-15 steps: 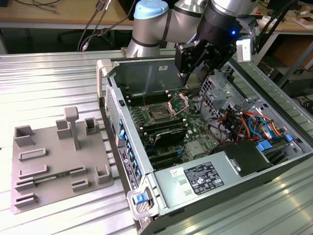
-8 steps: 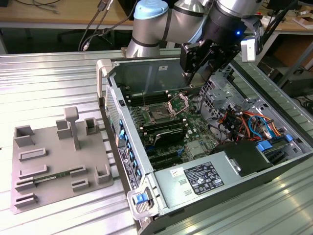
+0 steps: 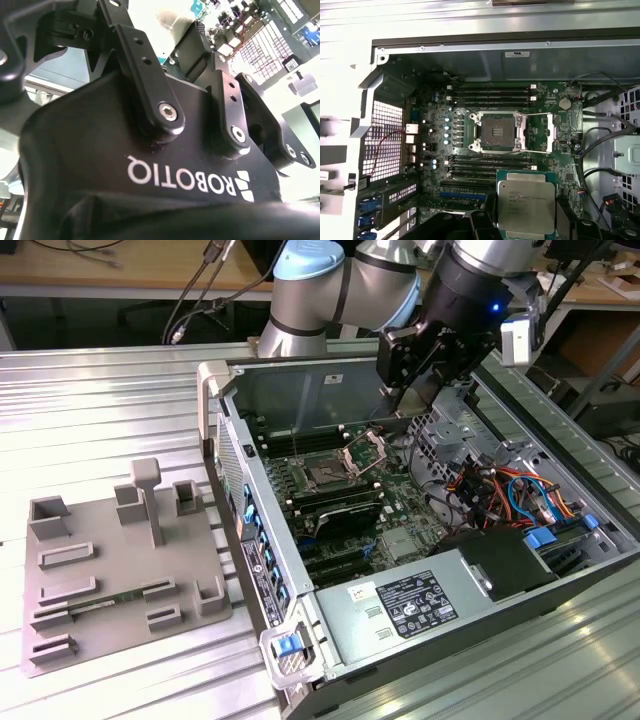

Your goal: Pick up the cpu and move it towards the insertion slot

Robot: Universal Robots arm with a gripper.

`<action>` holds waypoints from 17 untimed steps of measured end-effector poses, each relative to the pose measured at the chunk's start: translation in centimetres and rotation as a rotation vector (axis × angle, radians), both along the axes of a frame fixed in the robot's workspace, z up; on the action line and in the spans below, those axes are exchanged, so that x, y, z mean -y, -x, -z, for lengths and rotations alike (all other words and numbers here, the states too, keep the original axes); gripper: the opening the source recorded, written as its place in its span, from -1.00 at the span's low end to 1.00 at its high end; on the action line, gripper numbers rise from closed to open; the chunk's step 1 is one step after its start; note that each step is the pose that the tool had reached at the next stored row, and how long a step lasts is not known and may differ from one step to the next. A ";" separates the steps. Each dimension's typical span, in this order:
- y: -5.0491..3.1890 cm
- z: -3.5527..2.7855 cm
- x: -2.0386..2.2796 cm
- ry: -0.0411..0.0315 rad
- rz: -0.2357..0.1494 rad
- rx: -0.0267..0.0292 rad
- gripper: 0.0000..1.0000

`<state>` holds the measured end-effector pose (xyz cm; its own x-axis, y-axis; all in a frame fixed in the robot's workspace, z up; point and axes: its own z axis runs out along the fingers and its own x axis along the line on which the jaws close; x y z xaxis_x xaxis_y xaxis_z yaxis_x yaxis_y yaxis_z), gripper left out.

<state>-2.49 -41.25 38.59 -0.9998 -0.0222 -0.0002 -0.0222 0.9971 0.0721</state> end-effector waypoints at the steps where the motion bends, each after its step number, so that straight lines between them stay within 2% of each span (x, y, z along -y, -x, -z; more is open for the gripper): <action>1: -0.13 0.01 -0.01 0.0000 0.000 0.0000 0.09; 17: -2.08 0.31 -0.17 0.0000 0.000 0.0000 0.09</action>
<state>-0.41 -41.07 38.27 -0.9998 -0.0222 -0.0002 -0.0222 0.9971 0.0721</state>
